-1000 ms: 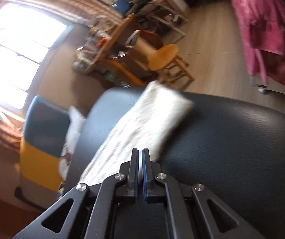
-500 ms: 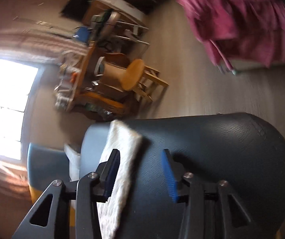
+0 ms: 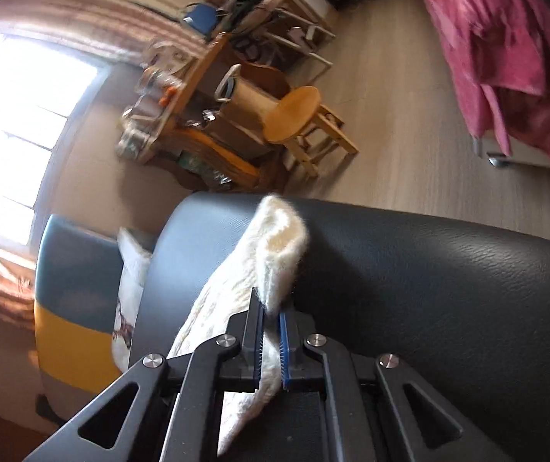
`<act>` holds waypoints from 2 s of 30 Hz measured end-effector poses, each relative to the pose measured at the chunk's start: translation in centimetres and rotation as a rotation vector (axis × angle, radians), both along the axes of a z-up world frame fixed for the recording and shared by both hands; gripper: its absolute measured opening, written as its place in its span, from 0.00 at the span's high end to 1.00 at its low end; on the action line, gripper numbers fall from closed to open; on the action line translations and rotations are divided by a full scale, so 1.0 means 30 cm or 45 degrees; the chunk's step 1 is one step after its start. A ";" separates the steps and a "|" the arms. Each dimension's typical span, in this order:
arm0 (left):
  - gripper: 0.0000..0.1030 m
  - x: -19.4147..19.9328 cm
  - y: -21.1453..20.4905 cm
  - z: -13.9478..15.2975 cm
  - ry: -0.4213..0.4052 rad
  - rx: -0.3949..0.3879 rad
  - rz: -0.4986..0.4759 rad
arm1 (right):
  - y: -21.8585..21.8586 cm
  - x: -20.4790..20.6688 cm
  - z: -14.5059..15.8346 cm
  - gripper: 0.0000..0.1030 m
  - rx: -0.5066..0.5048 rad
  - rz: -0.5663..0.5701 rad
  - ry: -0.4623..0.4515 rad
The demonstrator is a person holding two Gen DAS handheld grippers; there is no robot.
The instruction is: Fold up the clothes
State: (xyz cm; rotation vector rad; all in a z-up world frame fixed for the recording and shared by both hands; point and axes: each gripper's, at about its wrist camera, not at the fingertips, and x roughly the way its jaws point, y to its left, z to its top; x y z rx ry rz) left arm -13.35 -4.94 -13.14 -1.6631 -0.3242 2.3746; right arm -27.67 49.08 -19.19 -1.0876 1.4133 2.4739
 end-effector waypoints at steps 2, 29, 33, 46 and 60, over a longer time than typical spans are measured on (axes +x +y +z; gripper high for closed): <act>0.60 -0.006 0.007 0.005 -0.004 0.017 -0.001 | -0.070 -0.002 0.044 0.95 0.037 0.108 0.079; 0.50 -0.531 0.377 0.015 -0.374 0.794 0.114 | -0.810 0.184 0.101 0.94 0.585 0.869 0.192; 0.52 -0.557 0.394 -0.020 -0.390 0.753 0.148 | -0.830 0.201 0.110 0.94 0.604 0.882 0.201; 0.94 -0.565 0.405 0.113 -0.144 0.631 0.057 | -0.743 0.263 0.169 0.70 0.425 0.724 0.267; 0.94 -0.618 0.094 0.538 0.225 0.624 0.100 | -0.573 0.314 -0.117 0.55 -0.873 0.387 0.194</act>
